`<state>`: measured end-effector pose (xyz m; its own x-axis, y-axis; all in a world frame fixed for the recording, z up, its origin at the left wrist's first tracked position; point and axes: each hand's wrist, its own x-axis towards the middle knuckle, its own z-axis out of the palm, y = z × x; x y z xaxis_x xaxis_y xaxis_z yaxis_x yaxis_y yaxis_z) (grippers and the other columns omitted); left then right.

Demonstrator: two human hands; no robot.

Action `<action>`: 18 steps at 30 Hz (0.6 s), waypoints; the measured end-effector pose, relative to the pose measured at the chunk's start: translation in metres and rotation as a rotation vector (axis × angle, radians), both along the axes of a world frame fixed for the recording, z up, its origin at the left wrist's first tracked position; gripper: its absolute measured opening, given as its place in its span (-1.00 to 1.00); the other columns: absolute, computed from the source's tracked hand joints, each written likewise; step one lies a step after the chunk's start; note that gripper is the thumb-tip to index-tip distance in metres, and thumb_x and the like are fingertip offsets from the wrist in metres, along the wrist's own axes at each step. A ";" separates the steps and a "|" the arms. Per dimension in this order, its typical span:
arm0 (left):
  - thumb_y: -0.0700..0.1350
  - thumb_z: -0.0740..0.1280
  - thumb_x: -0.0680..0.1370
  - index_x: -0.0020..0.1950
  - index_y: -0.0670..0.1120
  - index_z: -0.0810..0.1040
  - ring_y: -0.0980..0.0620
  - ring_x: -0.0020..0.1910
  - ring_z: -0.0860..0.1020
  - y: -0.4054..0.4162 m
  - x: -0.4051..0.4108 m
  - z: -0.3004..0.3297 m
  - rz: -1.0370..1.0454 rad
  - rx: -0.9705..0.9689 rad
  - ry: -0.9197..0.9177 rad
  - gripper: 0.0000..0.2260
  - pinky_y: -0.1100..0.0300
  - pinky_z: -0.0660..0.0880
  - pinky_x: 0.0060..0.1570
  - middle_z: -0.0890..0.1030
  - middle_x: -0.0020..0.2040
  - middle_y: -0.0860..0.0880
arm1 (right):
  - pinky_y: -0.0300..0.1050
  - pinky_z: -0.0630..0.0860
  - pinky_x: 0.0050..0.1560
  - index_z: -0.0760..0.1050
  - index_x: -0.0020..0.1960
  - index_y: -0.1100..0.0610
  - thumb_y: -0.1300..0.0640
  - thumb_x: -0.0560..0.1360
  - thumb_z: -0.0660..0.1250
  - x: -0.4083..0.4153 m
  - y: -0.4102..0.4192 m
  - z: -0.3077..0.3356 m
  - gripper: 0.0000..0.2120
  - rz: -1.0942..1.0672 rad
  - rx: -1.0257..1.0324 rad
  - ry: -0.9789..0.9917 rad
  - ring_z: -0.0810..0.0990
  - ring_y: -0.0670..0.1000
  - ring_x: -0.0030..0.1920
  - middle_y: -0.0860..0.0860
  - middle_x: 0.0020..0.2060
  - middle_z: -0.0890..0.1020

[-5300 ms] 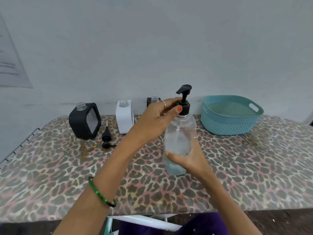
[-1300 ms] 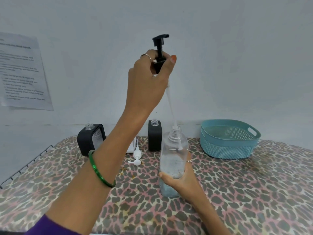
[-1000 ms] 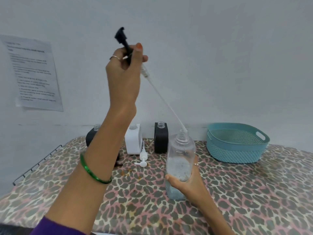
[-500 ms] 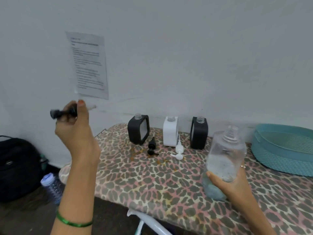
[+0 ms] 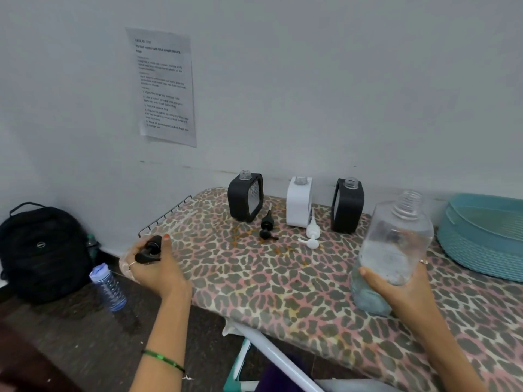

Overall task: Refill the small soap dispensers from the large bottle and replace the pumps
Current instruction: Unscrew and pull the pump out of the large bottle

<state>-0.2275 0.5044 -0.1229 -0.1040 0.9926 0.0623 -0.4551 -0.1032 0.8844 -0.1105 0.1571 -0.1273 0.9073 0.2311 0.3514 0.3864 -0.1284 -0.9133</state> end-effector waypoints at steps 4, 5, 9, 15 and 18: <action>-0.23 0.48 0.44 0.15 -0.14 0.53 -0.05 0.16 0.55 -0.002 0.003 0.004 -0.065 0.061 0.239 -0.69 0.11 0.50 0.21 0.58 0.15 -0.12 | -0.15 0.53 0.07 0.42 0.28 0.16 -0.16 0.10 0.54 -0.001 0.002 0.001 -0.16 0.025 0.009 0.005 0.62 -0.16 0.03 -0.01 0.08 0.61; -0.22 0.48 0.45 0.16 -0.15 0.54 -0.06 0.15 0.55 -0.002 0.004 0.005 -0.070 0.090 0.309 -0.69 0.13 0.51 0.18 0.59 0.14 -0.13 | -0.14 0.53 0.08 0.42 0.27 0.16 -0.14 0.11 0.55 0.000 0.002 0.001 -0.18 0.023 0.010 0.002 0.62 -0.17 0.02 -0.01 0.07 0.61; -0.18 0.49 0.44 0.13 -0.11 0.55 -0.10 0.12 0.54 -0.001 0.001 0.001 -0.069 0.268 0.519 -0.71 0.11 0.49 0.14 0.58 0.13 -0.13 | -0.09 0.52 0.12 0.42 0.29 0.16 -0.18 0.15 0.57 -0.001 0.002 0.001 -0.17 0.022 0.027 0.000 0.62 -0.09 0.08 0.02 0.10 0.61; -0.03 0.49 0.44 0.37 -0.03 0.33 -0.07 -0.05 0.58 -0.001 -0.010 0.003 0.008 0.499 0.787 -0.43 -0.06 0.48 0.06 0.62 0.03 -0.06 | -0.07 0.54 0.10 0.46 0.25 0.12 -0.16 0.16 0.61 -0.002 0.002 0.001 -0.23 0.016 0.026 0.013 0.63 -0.10 0.05 0.01 0.08 0.63; 0.06 0.43 0.47 0.19 -0.06 0.54 -0.12 0.01 0.58 0.004 -0.014 0.001 0.050 0.573 1.041 -0.65 -0.09 0.30 0.16 0.65 0.03 -0.08 | -0.07 0.53 0.11 0.44 0.27 0.13 -0.15 0.18 0.61 -0.001 0.002 0.001 -0.22 0.025 0.033 0.012 0.62 -0.09 0.07 0.01 0.09 0.62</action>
<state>-0.2412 0.5080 -0.1220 0.2219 0.7887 0.5733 0.4703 -0.6016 0.6457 -0.1118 0.1589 -0.1266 0.9053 0.2427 0.3485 0.3785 -0.0888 -0.9213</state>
